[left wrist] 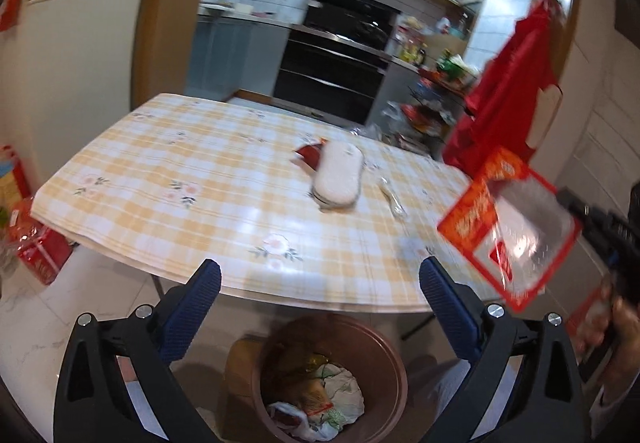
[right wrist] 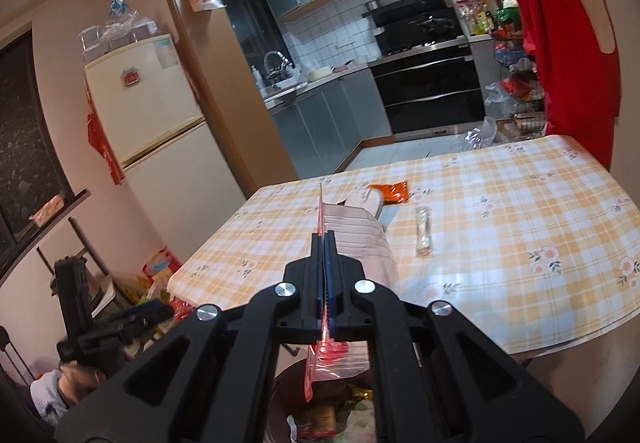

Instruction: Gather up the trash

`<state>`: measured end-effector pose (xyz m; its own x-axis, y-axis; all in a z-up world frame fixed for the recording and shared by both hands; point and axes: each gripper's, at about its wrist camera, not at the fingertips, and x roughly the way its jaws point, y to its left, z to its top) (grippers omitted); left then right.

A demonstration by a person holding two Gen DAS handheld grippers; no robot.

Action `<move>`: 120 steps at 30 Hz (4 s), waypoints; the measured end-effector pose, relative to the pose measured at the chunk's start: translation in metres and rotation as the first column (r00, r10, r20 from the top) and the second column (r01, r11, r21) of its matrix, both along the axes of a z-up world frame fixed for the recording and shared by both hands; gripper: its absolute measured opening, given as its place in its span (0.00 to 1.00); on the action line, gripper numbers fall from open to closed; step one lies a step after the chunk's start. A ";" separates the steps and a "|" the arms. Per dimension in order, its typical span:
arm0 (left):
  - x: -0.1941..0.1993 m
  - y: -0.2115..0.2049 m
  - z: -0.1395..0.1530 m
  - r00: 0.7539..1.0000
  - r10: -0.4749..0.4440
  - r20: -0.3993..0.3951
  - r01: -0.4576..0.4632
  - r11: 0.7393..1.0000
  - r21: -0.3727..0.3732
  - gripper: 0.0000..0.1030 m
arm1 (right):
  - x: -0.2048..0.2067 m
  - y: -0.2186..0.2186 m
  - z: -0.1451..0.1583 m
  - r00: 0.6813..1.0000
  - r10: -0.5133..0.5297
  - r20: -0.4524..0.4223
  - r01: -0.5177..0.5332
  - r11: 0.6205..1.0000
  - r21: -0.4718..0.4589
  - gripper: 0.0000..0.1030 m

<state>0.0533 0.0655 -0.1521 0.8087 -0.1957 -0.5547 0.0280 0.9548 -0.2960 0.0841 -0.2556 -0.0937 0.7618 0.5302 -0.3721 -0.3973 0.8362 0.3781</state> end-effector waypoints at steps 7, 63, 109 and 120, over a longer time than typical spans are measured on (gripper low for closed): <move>-0.002 0.015 0.002 0.998 0.056 0.004 -0.056 0.998 0.006 0.94 | 0.000 0.024 -0.012 0.998 0.041 -0.043 -0.044 0.996 -0.072 0.05; 0.039 0.025 -0.053 0.975 0.133 -0.176 -0.124 0.990 0.059 0.94 | 0.049 0.038 -0.106 0.970 -0.084 -0.230 0.006 0.948 -0.320 0.94; 0.382 -0.124 -0.133 0.956 -0.084 -0.281 0.177 0.929 0.325 0.94 | 0.280 -0.019 -0.170 0.923 -0.217 -0.319 0.097 0.930 -0.354 0.94; 0.356 -0.105 -0.115 0.966 -0.124 -0.228 0.180 0.952 0.248 0.81 | 0.311 -0.006 -0.178 0.924 -0.144 -0.355 0.015 0.940 -0.341 0.83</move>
